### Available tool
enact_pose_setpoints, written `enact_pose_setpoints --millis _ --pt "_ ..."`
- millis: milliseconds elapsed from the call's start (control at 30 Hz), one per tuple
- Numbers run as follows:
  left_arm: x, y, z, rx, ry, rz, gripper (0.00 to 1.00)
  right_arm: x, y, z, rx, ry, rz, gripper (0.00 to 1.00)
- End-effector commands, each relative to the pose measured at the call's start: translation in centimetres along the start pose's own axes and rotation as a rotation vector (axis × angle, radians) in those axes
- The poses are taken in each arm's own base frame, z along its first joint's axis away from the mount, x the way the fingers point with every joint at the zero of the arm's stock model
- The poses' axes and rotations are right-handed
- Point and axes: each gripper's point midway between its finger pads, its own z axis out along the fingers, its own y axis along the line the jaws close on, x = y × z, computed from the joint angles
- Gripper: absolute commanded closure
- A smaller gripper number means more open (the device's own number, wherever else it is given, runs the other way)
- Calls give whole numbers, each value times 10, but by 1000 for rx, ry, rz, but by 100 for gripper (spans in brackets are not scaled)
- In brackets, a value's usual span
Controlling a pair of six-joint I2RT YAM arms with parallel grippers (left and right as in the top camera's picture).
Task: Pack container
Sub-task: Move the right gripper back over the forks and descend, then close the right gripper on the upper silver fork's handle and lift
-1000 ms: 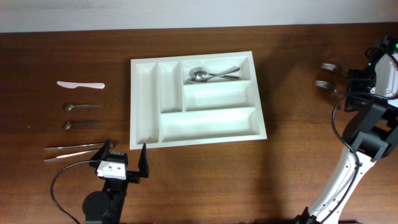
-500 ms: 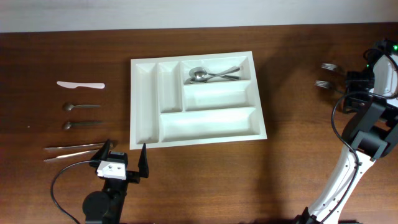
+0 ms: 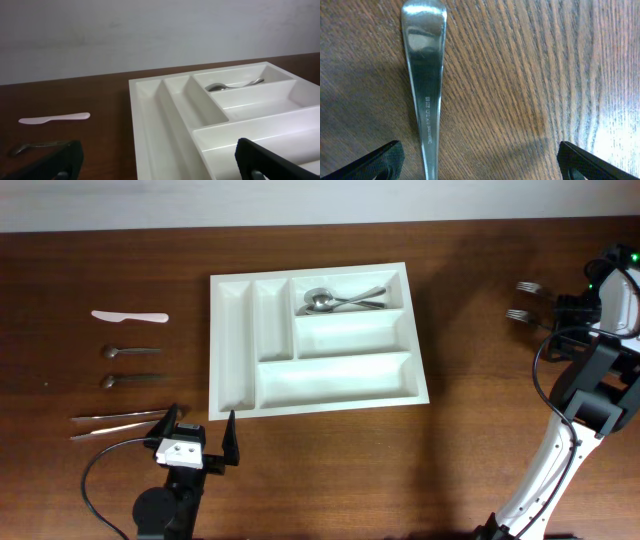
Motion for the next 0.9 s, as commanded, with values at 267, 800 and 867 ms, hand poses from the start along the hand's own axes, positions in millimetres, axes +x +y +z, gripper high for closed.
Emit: enact_pose_setpoints --millis 267,800,867 --pt "1 2 0 -9 -1 8 1 1 -9 27 63 28 43 1" --pt "1 2 0 -9 -1 8 1 1 -10 33 73 30 43 27" --pt "1 2 0 -9 -1 8 1 1 -10 33 73 30 43 43"
